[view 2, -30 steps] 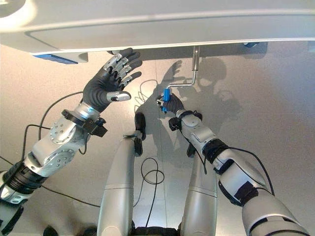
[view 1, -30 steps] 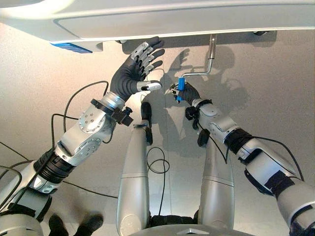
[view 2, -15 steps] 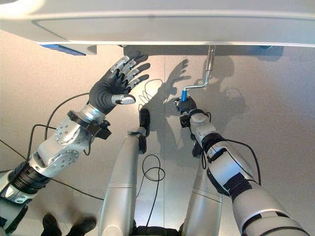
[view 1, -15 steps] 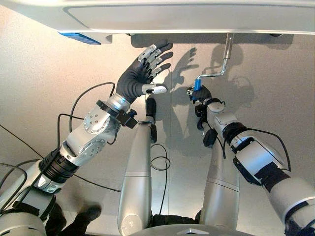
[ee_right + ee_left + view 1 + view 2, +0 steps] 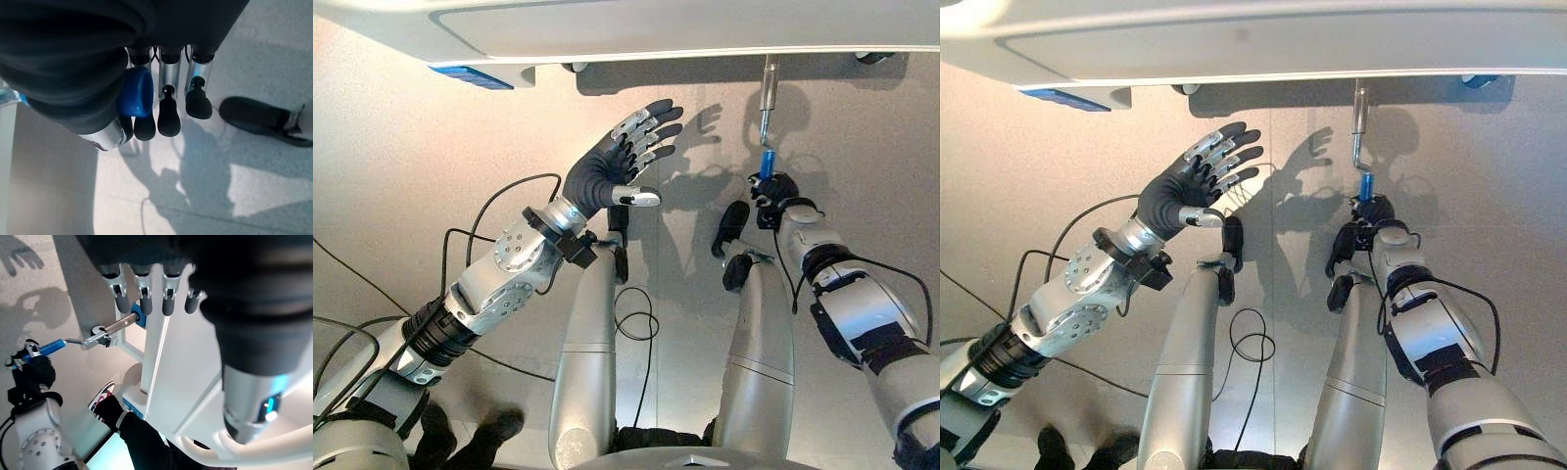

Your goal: Raise the hospital bed

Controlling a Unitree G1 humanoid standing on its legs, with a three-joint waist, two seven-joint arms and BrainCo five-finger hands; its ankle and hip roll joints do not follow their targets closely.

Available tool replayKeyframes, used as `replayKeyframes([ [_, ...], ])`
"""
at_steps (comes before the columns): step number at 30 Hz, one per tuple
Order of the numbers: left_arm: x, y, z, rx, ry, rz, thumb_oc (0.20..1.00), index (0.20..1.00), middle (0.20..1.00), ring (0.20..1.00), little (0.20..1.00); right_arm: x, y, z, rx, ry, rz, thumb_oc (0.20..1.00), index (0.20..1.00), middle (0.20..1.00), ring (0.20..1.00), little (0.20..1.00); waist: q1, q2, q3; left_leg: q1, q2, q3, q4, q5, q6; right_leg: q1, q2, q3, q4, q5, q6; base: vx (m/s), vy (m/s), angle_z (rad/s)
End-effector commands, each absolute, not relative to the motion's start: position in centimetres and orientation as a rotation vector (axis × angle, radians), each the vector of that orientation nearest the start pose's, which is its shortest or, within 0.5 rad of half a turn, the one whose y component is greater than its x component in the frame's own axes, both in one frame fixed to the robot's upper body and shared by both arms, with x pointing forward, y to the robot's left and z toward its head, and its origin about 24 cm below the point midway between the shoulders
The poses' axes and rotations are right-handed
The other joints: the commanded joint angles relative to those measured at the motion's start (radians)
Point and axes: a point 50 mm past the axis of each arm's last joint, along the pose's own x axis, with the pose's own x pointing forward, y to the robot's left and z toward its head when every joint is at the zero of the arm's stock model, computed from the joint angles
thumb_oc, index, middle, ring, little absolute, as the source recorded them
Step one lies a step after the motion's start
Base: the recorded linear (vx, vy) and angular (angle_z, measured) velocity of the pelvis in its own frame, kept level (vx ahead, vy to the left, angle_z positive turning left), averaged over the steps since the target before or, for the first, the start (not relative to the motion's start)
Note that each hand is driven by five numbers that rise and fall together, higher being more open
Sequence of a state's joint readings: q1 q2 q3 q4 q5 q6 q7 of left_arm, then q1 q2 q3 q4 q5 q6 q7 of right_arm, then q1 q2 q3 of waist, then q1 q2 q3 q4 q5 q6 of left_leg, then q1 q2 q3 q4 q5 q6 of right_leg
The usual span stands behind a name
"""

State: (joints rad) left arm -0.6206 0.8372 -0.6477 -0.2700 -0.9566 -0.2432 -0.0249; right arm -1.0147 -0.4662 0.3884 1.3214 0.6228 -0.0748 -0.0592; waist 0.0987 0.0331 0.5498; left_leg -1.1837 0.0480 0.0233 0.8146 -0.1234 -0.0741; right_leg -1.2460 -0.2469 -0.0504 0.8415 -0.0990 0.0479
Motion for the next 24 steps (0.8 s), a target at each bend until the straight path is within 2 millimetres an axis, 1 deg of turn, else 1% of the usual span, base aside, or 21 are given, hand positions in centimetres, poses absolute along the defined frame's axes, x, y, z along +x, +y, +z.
replayKeyframes([
  [1,24.7,9.5,22.8,-0.188,-0.595,-0.931,1.0,1.0,1.0,1.0,1.0,37.6,-31.0,11.8,0.002,0.167,-0.443,0.2,0.2,0.2,0.2,0.2,-0.036,0.092,-0.03,-0.029,-0.019,0.012,-0.098,0.127,-0.02,0.032,0.012,0.016,-0.028,0.083,0.082,0.0,0.0,0.0],
  [4,24.8,9.6,22.7,-0.191,-0.59,-0.925,1.0,1.0,1.0,1.0,1.0,36.8,-32.6,12.0,0.032,0.152,-0.497,0.2,0.2,0.2,0.2,0.2,-0.044,0.091,-0.03,-0.023,-0.015,0.018,-0.1,0.126,-0.023,0.033,0.013,0.018,-0.025,0.081,0.081,0.0,0.0,0.0],
  [7,24.8,9.6,22.6,-0.199,-0.587,-0.921,1.0,1.0,1.0,1.0,1.0,36.6,-33.1,12.3,0.071,0.115,-0.515,0.2,0.2,0.2,0.2,0.2,-0.05,0.091,-0.03,-0.022,-0.013,0.019,-0.101,0.127,-0.024,0.029,0.015,0.022,-0.02,0.079,0.081,0.0,0.0,0.0],
  [8,24.9,9.7,22.6,-0.2,-0.589,-0.916,1.0,1.0,1.0,1.0,1.0,36.6,-33.2,12.7,0.089,0.087,-0.515,0.2,0.2,0.2,0.2,0.2,-0.055,0.089,-0.03,-0.022,-0.011,0.02,-0.102,0.127,-0.025,0.029,0.016,0.023,-0.021,0.078,0.08,0.0,0.0,0.0],
  [10,24.9,9.9,22.5,-0.208,-0.591,-0.903,1.0,1.0,1.0,1.0,1.0,36.8,-32.8,13.4,0.141,0.021,-0.492,0.2,0.2,0.2,0.2,0.2,-0.063,0.084,-0.03,-0.016,-0.006,0.023,-0.107,0.129,-0.026,0.027,0.019,0.026,-0.02,0.076,0.079,0.01,-0.001,-0.03],
  [11,24.9,10.3,22.5,-0.213,-0.597,-0.882,1.0,1.0,1.0,1.0,1.0,37.0,-32.0,14.0,0.174,-0.047,-0.451,0.2,0.2,0.2,0.2,0.2,-0.074,0.076,-0.03,-0.013,-0.003,0.024,-0.113,0.13,-0.026,0.025,0.023,0.028,-0.02,0.075,0.078,0.01,0.0,-0.08],
  [12,24.9,10.3,22.5,-0.214,-0.596,-0.882,1.0,1.0,1.0,1.0,1.0,37.0,-32.0,13.9,0.174,-0.047,-0.451,0.2,0.2,0.2,0.2,0.2,-0.075,0.075,-0.03,-0.012,-0.003,0.025,-0.114,0.13,-0.026,0.026,0.023,0.029,-0.019,0.075,0.078,0.01,-0.005,-0.09],
  [15,25.1,11.0,22.5,-0.23,-0.603,-0.831,1.0,1.0,1.0,1.0,1.0,37.1,-29.6,15.5,0.212,-0.197,-0.33,0.2,0.2,0.2,0.2,0.2,-0.094,0.058,-0.03,-0.007,0.002,0.028,-0.123,0.131,-0.026,0.026,0.029,0.03,-0.026,0.075,0.076,0.0,-0.016,-0.07],
  [16,25.2,11.5,22.5,-0.234,-0.608,-0.798,1.0,1.0,1.0,1.0,1.0,36.4,-28.0,16.3,0.236,-0.288,-0.256,0.2,0.2,0.2,0.2,0.2,-0.106,0.047,-0.03,-0.002,0.005,0.028,-0.133,0.133,-0.025,0.03,0.033,0.03,-0.033,0.076,0.076,-0.01,-0.026,-0.11],
  [17,25.2,11.8,22.5,-0.235,-0.613,-0.778,1.0,1.0,1.0,1.0,1.0,35.9,-27.1,17.0,0.238,-0.344,-0.208,0.2,0.2,0.2,0.2,0.2,-0.112,0.039,-0.03,-0.002,0.007,0.029,-0.138,0.134,-0.025,0.031,0.034,0.03,-0.041,0.076,0.076,-0.02,-0.022,-0.13],
  [18,25.2,11.8,22.5,-0.234,-0.612,-0.778,1.0,1.0,1.0,1.0,1.0,35.8,-27.1,16.9,0.238,-0.342,-0.209,0.2,0.2,0.2,0.2,0.2,-0.112,0.038,-0.03,0.0,0.006,0.029,-0.139,0.134,-0.025,0.032,0.034,0.03,-0.042,0.076,0.076,-0.02,-0.02,-0.12],
  [19,25.2,12.0,22.6,-0.228,-0.616,-0.768,1.0,1.0,1.0,1.0,1.0,35.4,-26.8,17.1,0.246,-0.376,-0.191,0.2,0.2,0.2,0.2,0.2,-0.117,0.033,-0.03,0.002,0.006,0.028,-0.142,0.133,-0.024,0.036,0.036,0.028,-0.049,0.076,0.076,-0.01,-0.02,-0.1],
  [21,25.3,12.5,22.7,-0.223,-0.623,-0.737,1.0,1.0,1.0,1.0,1.0,34.4,-25.7,18.0,0.259,-0.451,-0.137,0.2,0.2,0.2,0.2,0.2,-0.126,0.024,-0.03,0.007,0.01,0.028,-0.153,0.135,-0.025,0.04,0.037,0.023,-0.058,0.074,0.077,-0.02,-0.031,-0.08],
  [22,25.4,13.0,22.8,-0.216,-0.628,-0.708,1.0,1.0,1.0,1.0,1.0,33.5,-25.0,18.6,0.28,-0.51,-0.098,0.2,0.2,0.2,0.2,0.2,-0.132,0.017,-0.03,0.009,0.011,0.027,-0.157,0.135,-0.025,0.043,0.04,0.019,-0.061,0.073,0.076,-0.02,-0.02,-0.06],
  [23,25.4,13.0,22.8,-0.216,-0.627,-0.708,1.0,1.0,1.0,1.0,1.0,33.5,-25.0,18.6,0.28,-0.51,-0.099,0.2,0.2,0.2,0.2,0.2,-0.132,0.017,-0.03,0.01,0.011,0.027,-0.157,0.135,-0.025,0.043,0.04,0.019,-0.061,0.073,0.076,0.0,0.0,0.0],
  [24,25.4,13.6,23.1,-0.207,-0.643,-0.677,1.0,1.0,1.0,1.0,1.0,32.6,-24.3,19.6,0.298,-0.573,-0.056,0.2,0.2,0.2,0.2,0.2,-0.141,0.009,-0.03,0.009,0.011,0.024,-0.157,0.133,-0.024,0.04,0.044,0.017,-0.065,0.075,0.077,0.0,0.0,0.0],
])
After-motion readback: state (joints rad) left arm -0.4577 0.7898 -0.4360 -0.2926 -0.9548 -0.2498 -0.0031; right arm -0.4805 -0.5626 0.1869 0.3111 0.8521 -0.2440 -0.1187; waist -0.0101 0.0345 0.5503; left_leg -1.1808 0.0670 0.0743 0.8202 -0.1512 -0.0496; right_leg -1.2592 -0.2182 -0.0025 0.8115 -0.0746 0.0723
